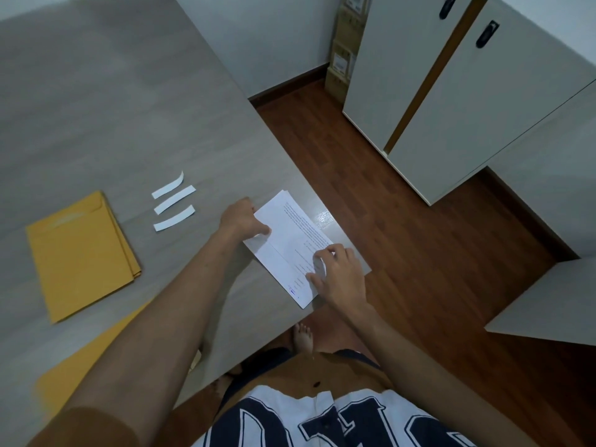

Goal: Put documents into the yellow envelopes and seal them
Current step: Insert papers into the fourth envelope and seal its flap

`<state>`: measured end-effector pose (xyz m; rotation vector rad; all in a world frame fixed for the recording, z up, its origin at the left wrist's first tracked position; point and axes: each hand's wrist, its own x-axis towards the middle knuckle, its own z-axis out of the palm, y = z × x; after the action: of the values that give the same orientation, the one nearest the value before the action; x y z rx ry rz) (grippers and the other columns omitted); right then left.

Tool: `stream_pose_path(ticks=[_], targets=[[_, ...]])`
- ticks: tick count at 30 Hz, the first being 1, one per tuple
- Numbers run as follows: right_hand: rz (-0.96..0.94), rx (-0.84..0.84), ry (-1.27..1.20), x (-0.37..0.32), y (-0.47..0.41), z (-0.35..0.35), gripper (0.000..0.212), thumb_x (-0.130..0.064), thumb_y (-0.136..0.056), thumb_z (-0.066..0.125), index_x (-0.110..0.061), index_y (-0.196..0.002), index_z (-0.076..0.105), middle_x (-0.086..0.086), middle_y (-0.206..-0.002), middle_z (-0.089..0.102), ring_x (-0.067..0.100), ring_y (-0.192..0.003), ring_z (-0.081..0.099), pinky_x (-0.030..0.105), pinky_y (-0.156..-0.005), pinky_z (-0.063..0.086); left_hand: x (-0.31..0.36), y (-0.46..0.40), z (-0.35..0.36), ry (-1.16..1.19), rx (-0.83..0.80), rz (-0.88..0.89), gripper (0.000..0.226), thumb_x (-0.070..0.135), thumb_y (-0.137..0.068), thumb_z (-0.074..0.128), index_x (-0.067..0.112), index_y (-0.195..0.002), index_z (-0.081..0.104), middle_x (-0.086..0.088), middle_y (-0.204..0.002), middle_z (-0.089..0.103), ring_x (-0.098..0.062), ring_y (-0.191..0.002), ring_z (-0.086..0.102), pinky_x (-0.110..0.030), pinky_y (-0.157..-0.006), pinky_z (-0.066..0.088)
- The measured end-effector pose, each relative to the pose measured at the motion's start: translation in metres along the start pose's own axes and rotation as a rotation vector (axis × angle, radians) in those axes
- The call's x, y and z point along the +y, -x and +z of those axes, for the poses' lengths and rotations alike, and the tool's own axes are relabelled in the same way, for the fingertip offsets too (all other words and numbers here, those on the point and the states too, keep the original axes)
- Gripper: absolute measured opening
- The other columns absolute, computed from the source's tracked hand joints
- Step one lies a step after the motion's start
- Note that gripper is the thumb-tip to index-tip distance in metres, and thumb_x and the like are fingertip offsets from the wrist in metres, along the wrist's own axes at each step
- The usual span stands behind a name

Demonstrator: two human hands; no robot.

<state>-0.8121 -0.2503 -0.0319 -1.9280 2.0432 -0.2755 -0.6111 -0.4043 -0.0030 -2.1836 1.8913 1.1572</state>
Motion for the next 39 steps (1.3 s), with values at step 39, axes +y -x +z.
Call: stream_pose_path(ticks=[39], targets=[[0.303,-0.118,-1.066,-0.051,-0.05,-0.023,0.035,-0.016,-0.065,0.089,-0.011,-0.096,0.073,0.003,-0.091,0.076,0.02,-0.086,0.073,0.037,-0.078,0.06,-0.092,0.103,-0.024,0.867,0.276,0.051,0.037,-0.007,-0.066,0.083,0.008,-0.093,0.063,-0.005,-0.083,0.063,-0.014,-0.075,0.059,-0.028,-0.067,0.055]])
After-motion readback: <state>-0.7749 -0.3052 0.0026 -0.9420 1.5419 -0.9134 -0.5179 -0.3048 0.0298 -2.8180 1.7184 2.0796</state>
